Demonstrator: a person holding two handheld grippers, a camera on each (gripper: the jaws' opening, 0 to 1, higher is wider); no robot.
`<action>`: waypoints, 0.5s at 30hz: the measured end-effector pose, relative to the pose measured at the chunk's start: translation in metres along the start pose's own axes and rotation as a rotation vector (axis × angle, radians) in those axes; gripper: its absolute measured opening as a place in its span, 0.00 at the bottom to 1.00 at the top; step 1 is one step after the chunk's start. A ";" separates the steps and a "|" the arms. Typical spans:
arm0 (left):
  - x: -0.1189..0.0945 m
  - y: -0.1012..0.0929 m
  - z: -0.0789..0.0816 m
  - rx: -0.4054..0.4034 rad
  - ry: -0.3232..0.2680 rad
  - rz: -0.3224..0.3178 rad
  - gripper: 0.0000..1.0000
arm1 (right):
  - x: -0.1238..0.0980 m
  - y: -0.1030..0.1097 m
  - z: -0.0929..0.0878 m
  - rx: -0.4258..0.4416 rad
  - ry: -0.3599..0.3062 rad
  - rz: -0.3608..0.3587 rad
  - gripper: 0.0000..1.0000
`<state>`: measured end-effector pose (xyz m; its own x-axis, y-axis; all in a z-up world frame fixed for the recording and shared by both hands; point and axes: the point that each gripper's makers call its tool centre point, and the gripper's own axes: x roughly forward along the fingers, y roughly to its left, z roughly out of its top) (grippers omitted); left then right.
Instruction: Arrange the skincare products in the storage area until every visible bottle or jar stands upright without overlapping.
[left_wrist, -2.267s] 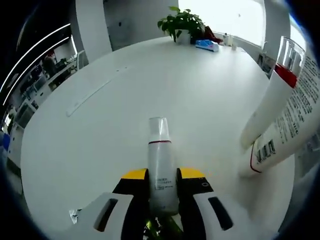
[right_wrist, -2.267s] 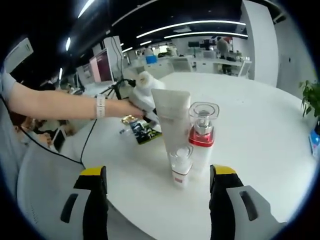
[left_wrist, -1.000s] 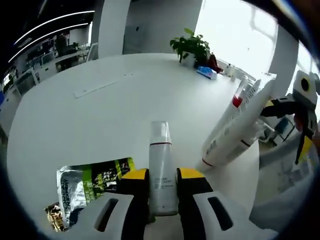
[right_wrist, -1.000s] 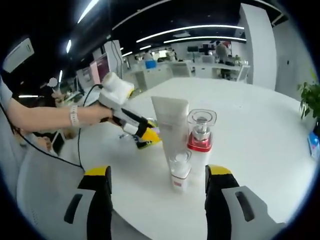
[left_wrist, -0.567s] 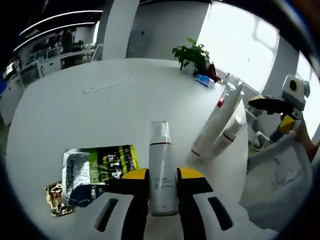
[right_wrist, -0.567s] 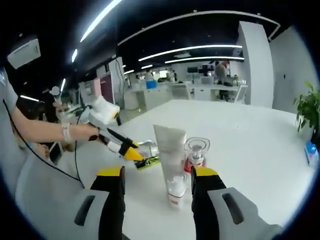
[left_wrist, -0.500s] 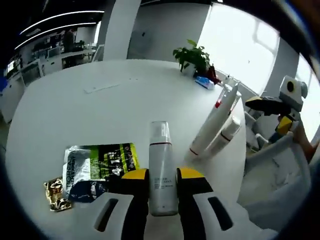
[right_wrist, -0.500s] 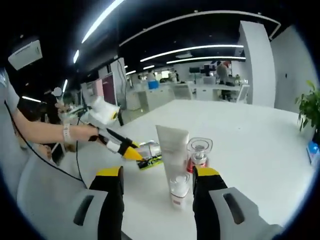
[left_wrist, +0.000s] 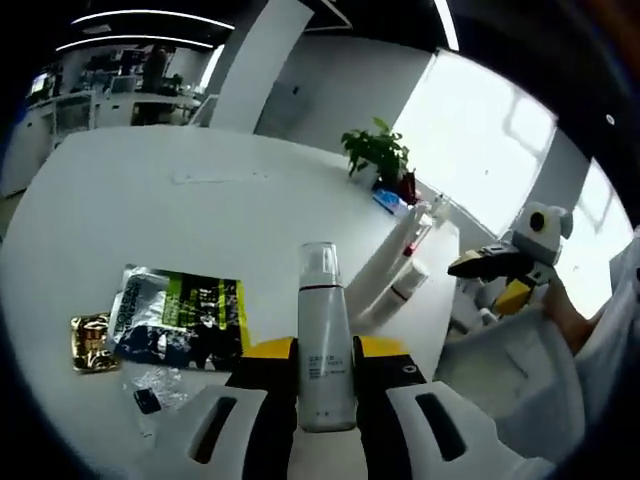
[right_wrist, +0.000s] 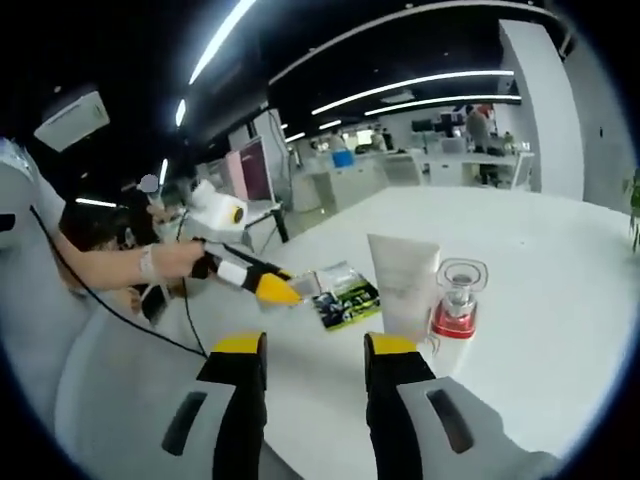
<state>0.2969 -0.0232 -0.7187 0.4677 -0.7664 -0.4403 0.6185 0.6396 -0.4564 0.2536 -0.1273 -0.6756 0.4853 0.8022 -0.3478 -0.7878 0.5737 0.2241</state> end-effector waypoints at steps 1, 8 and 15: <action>-0.003 -0.005 0.000 -0.004 -0.009 -0.012 0.16 | 0.001 0.001 0.001 0.017 -0.004 0.009 0.39; -0.017 -0.028 0.005 -0.050 -0.066 -0.079 0.16 | 0.005 0.010 0.008 0.168 -0.047 0.073 0.41; -0.024 -0.052 0.003 -0.076 -0.098 -0.144 0.16 | 0.015 0.016 0.027 0.213 -0.096 0.099 0.43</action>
<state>0.2551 -0.0377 -0.6823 0.4391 -0.8503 -0.2902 0.6359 0.5223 -0.5682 0.2585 -0.1021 -0.6528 0.4517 0.8624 -0.2284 -0.7406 0.5053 0.4430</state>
